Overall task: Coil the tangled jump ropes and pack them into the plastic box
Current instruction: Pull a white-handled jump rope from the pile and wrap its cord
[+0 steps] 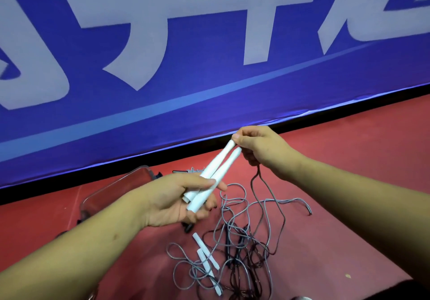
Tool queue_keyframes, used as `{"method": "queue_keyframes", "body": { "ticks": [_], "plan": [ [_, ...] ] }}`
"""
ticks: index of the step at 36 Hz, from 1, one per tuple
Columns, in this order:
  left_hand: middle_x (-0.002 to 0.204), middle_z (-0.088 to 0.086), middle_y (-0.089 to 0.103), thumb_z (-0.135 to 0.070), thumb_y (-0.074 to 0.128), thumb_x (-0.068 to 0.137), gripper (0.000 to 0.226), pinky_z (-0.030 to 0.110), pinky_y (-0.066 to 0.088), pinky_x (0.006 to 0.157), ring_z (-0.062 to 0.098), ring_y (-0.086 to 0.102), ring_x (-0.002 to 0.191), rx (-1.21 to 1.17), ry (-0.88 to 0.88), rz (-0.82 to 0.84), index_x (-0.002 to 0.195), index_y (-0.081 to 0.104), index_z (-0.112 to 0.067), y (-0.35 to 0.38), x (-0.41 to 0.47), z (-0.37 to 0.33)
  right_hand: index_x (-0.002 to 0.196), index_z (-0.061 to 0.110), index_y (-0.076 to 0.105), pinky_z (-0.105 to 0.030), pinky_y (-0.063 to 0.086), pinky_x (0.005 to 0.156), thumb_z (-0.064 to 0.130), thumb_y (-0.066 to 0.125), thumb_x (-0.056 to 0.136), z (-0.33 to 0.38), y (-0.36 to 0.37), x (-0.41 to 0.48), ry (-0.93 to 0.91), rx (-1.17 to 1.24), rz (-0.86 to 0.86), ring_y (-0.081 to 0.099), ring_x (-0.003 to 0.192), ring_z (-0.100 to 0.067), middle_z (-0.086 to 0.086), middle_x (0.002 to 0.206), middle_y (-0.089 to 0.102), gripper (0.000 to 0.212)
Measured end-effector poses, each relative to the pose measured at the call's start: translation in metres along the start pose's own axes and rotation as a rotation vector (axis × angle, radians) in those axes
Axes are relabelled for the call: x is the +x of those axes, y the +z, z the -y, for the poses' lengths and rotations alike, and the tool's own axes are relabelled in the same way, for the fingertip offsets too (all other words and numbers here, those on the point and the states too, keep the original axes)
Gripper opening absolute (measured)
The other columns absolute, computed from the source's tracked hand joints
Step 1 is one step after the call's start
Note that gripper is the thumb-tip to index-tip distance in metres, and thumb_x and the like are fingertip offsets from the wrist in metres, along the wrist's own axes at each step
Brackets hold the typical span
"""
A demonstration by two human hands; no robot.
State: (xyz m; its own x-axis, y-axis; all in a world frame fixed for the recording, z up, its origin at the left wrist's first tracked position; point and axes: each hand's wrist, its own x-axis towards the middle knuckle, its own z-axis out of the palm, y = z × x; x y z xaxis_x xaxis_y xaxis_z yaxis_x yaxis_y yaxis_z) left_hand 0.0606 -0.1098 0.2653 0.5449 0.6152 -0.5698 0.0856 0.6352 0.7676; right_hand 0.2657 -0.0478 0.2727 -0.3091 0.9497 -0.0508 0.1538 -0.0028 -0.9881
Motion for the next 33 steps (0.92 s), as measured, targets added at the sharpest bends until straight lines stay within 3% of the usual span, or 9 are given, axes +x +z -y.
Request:
{"method": "queue_keyframes", "body": {
  "ticks": [4,11,15,18,21,25,29,33],
  "plan": [
    [0.071,0.017,0.053,-0.009,0.059,0.078,0.029,0.018,0.028,0.037,0.015,0.039,0.046,-0.199,0.101,0.022,0.104,0.063,0.003,-0.013,-0.002,-0.001,0.083,0.003,0.064,-0.024,0.022,0.046,0.005,0.050,0.095,-0.003,-0.001,0.000,0.030,0.002,-0.007,0.028,0.042,-0.011,0.007,0.048,0.035,0.018],
    [0.080,0.016,0.056,-0.010,0.061,0.079,0.043,0.023,0.032,0.046,0.018,0.044,0.054,-0.065,0.096,0.053,0.120,0.061,0.004,-0.012,-0.008,-0.002,0.089,-0.005,0.066,-0.028,0.018,0.051,0.002,0.046,0.090,0.004,0.006,-0.006,0.017,0.038,0.078,0.022,0.048,-0.016,0.000,0.054,0.026,0.022],
    [0.064,0.005,0.042,-0.018,0.068,0.089,0.028,0.019,0.021,0.041,0.009,0.033,0.046,0.030,0.097,0.008,0.108,0.064,0.002,-0.007,-0.008,-0.003,0.088,-0.004,0.066,-0.030,0.016,0.052,0.002,0.046,0.090,0.008,0.008,-0.008,0.011,0.078,0.080,0.020,0.049,-0.016,-0.001,0.056,0.023,0.021],
    [0.060,0.001,0.035,-0.019,0.064,0.084,0.025,0.015,0.015,0.037,0.005,0.025,0.042,0.049,0.179,-0.079,0.101,0.062,-0.001,-0.001,-0.006,-0.005,0.082,0.006,0.063,-0.027,0.017,0.051,0.011,0.050,0.097,0.011,0.006,-0.007,-0.013,0.165,0.096,0.018,0.053,-0.016,-0.003,0.060,0.023,0.020],
    [0.059,0.001,0.033,-0.021,0.063,0.082,0.026,0.016,0.014,0.037,0.005,0.025,0.039,0.024,0.279,-0.151,0.101,0.061,-0.004,-0.001,-0.005,-0.010,0.089,0.010,0.059,-0.027,0.022,0.050,0.032,0.054,0.098,0.011,0.002,-0.007,0.008,0.229,0.150,0.025,0.052,-0.017,-0.006,0.063,0.030,0.024],
    [0.058,0.002,0.038,-0.021,0.060,0.083,0.022,0.017,0.025,0.037,0.009,0.034,0.041,-0.077,0.371,-0.195,0.096,0.056,-0.004,-0.004,-0.007,-0.013,0.101,0.004,0.062,-0.028,0.033,0.052,0.017,0.051,0.100,0.008,0.001,-0.006,-0.003,0.200,0.159,0.039,0.051,-0.018,-0.004,0.063,0.040,0.018],
    [0.055,0.001,0.044,-0.020,0.056,0.089,0.014,0.018,0.040,0.044,0.013,0.050,0.047,-0.276,0.483,-0.308,0.088,0.055,-0.006,-0.005,-0.008,-0.019,0.095,0.006,0.063,-0.034,0.046,0.064,0.013,0.047,0.103,0.000,0.005,-0.008,0.042,-0.023,0.160,0.057,0.057,-0.021,-0.002,0.064,0.051,0.020],
    [0.071,0.012,0.068,-0.018,0.055,0.098,0.017,0.028,0.060,0.067,0.026,0.074,0.073,-0.537,0.600,-0.446,0.089,0.058,-0.004,-0.016,-0.008,-0.026,0.101,0.006,0.058,-0.025,0.043,0.050,0.013,0.043,0.104,-0.001,0.018,-0.015,0.133,-0.009,0.259,0.050,0.045,-0.015,-0.002,0.060,0.050,0.018]
  ]
}}
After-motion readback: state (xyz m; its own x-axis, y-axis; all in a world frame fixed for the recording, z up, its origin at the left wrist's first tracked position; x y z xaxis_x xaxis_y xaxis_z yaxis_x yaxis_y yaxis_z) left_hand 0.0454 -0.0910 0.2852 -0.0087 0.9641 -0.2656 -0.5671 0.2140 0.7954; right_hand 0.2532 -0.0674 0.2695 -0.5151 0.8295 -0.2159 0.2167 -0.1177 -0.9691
